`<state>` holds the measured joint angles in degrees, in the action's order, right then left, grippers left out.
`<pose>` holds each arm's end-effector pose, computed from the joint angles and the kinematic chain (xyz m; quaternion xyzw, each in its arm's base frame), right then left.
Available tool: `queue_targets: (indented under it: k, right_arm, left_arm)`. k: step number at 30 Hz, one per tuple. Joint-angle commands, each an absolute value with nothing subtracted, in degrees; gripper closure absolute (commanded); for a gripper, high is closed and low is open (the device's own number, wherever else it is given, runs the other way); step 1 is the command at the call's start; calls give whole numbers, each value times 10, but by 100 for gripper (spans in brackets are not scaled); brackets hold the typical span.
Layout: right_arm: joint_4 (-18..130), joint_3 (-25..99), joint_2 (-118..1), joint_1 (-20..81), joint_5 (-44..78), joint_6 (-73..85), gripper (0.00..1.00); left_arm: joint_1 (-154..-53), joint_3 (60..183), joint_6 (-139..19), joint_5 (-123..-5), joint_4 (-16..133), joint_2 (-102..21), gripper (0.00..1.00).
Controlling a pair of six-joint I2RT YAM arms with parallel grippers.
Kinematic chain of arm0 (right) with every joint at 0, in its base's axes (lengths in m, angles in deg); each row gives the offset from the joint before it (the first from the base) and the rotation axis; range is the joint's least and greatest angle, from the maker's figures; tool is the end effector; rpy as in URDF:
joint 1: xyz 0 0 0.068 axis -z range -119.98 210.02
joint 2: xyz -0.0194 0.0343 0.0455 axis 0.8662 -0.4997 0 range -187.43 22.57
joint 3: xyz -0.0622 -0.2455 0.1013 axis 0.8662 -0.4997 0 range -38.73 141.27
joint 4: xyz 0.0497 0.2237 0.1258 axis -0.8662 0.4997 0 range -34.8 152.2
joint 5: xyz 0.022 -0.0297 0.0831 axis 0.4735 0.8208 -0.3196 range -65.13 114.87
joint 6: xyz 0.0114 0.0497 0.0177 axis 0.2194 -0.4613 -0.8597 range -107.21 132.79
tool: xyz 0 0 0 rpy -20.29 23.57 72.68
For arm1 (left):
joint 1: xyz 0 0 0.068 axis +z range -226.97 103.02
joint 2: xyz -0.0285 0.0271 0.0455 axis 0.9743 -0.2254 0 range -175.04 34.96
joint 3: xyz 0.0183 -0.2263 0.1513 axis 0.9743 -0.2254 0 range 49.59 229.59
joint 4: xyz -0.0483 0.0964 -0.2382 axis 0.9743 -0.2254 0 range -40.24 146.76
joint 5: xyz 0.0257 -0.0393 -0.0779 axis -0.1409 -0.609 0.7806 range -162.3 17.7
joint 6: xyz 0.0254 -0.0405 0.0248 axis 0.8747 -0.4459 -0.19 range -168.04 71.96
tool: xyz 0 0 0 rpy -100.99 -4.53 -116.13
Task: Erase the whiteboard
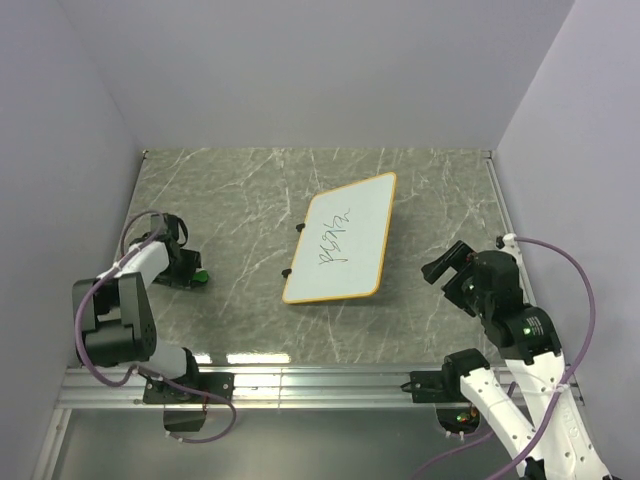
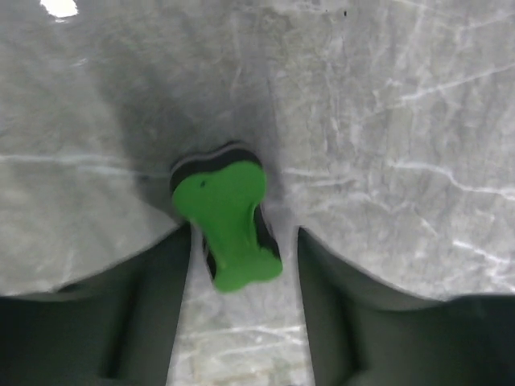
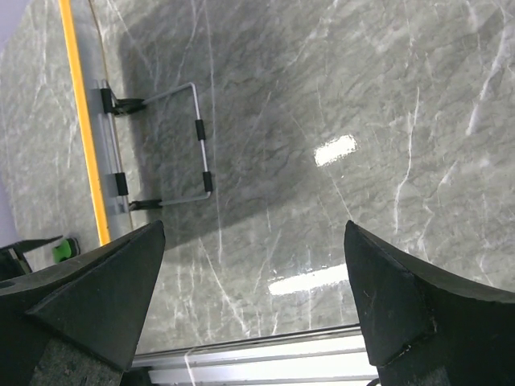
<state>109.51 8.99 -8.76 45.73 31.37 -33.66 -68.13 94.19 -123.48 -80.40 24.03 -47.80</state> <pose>0.0969 0.0205 0.3101 0.2724 0.8550 0.1777 0.4039 0.2485 0.0437 0.1680 -0.6687 0.7215 -0.0327 0.1766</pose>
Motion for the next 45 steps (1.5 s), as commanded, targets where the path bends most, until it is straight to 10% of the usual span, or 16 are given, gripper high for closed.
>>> queue_targets:
  k: [1,5,20,33,45]
  right_arm:
    - [1084,108,-99,455,323,-324,2]
    - [1054,130,-113,456,316,-298,2]
    - [874,328,-421,470,-7,-249,4]
    - [879,345,-578,467,32,-254,12]
    - [853,300,-615,460,-15,-242,73]
  left_arm:
    - [-678,937,-1210,-783,294,-508,47]
    - [-677,942,-1192,-772,310,-534,100]
    - [-789,1206,-852,-559,347,-554,100]
    - [-1001,1362,-807,-446,315,-613,100]
    - [-1110,1373,-823,-423,351,-675,100]
